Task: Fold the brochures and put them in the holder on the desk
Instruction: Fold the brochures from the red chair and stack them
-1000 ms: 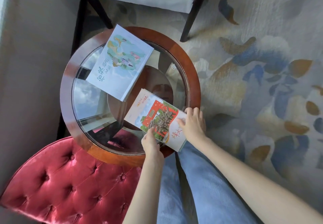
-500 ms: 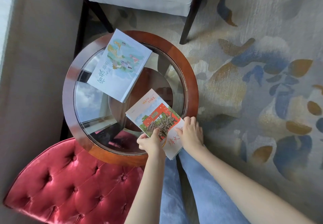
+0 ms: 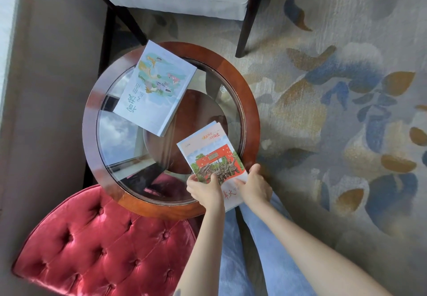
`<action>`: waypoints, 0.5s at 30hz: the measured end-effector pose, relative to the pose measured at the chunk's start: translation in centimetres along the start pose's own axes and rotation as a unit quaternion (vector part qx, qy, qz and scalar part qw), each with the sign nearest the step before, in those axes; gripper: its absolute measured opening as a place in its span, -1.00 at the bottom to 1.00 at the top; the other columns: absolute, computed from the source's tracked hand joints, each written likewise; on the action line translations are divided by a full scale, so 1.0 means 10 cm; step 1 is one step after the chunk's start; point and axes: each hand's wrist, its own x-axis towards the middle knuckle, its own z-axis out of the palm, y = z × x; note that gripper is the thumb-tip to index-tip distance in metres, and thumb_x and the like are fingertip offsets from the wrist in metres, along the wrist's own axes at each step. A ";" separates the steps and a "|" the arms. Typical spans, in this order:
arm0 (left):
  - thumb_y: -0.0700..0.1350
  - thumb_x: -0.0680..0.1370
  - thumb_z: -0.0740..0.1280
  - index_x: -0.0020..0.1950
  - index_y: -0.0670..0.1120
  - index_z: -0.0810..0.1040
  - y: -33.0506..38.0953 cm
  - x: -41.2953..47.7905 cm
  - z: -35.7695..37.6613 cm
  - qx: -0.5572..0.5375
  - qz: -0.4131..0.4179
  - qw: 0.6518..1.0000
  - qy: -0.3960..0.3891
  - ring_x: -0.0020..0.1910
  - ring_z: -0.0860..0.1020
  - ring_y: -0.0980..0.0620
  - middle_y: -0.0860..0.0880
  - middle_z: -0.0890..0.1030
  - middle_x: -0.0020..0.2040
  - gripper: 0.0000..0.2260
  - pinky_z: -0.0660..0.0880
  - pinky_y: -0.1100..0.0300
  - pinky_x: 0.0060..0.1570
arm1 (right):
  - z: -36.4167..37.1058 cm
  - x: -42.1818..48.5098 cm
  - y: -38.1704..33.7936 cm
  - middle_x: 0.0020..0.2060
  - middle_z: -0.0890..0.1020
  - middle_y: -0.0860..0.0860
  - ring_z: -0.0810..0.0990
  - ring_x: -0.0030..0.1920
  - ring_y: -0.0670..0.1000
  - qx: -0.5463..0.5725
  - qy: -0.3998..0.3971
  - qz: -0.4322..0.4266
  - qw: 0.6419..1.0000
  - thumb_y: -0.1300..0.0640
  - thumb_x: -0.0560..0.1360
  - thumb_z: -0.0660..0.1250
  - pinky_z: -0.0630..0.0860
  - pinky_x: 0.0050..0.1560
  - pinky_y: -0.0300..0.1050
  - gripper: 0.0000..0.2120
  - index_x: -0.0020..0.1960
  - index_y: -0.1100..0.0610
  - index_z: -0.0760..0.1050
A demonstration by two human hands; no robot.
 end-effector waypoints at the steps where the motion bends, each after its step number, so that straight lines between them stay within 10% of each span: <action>1: -0.22 0.43 0.39 0.27 -0.26 0.36 -0.01 0.01 0.01 0.003 0.003 1.000 0.003 0.26 0.35 -0.19 -0.23 0.36 0.26 -0.55 0.32 -0.01 0.23 | -0.03 0.03 0.02 0.13 0.59 0.12 0.58 0.11 0.16 -0.011 -0.021 -0.012 1.000 -0.09 0.49 0.31 0.43 -0.07 -0.07 -0.56 0.16 0.16 0.25; 9: -0.11 0.50 0.34 0.42 -0.20 0.27 -0.08 0.02 0.04 0.040 0.028 0.999 -0.019 0.36 0.25 -0.17 -0.20 0.27 0.37 -0.47 0.20 0.02 0.33 | -0.31 0.24 0.15 0.08 0.63 0.01 0.57 0.10 0.10 0.032 -0.143 -0.189 0.971 -0.02 0.51 0.28 0.49 0.04 -0.05 -0.73 0.19 -0.03 0.47; 15: -0.21 0.49 0.39 0.45 -0.08 0.18 -0.02 0.05 -0.18 -0.238 0.045 0.958 -0.151 0.18 0.52 0.07 -0.03 0.52 0.26 -0.40 0.47 0.15 0.11 | -0.35 0.29 0.16 0.18 0.60 0.07 0.55 0.20 0.05 0.156 -0.104 -0.235 0.954 0.15 0.51 0.32 0.46 0.12 -0.11 -0.67 0.26 0.17 0.49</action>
